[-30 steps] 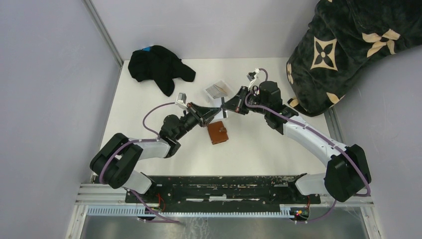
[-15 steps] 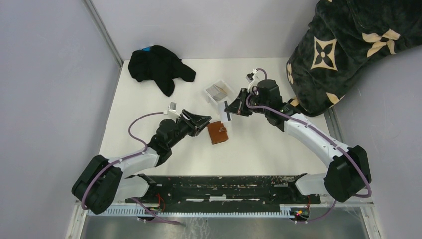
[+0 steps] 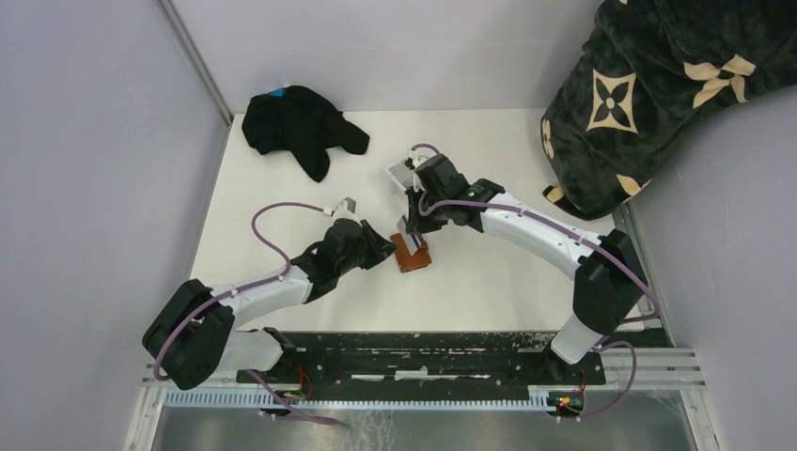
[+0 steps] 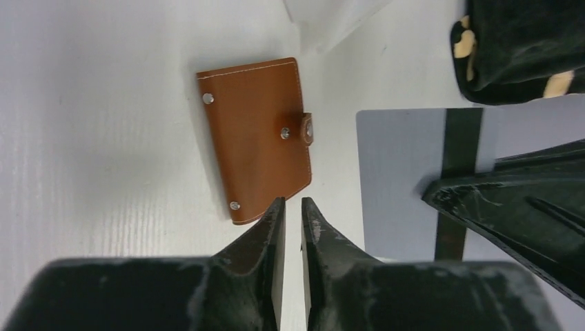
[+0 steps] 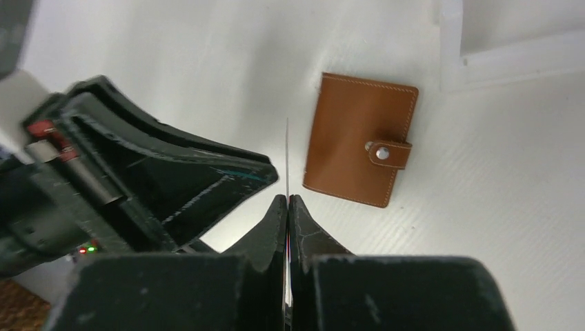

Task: Put the credit cards into the card holder
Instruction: Pick up the credit card from the storage box, then open the card holder at the center of the board.

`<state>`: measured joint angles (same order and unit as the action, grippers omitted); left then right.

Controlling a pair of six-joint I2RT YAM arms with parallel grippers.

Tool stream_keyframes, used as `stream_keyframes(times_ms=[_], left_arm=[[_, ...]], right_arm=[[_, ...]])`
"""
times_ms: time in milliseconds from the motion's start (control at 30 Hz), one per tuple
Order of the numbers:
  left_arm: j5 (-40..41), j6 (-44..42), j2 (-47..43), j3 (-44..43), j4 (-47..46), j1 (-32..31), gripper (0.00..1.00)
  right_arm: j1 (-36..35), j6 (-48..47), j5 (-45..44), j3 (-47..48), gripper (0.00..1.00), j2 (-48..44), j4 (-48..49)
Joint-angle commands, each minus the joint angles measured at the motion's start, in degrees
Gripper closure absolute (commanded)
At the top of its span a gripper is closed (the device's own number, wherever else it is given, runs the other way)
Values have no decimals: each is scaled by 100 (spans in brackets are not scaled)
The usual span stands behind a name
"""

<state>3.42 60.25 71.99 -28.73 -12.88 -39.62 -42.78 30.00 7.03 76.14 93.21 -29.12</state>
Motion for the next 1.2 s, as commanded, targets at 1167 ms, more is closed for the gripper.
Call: stream_keyframes(times_ms=[1167], left_arm=[[247, -1058, 1480, -1034, 690, -130, 93]], right_arm=[[-382, -823, -2075, 984, 99, 1582, -978]])
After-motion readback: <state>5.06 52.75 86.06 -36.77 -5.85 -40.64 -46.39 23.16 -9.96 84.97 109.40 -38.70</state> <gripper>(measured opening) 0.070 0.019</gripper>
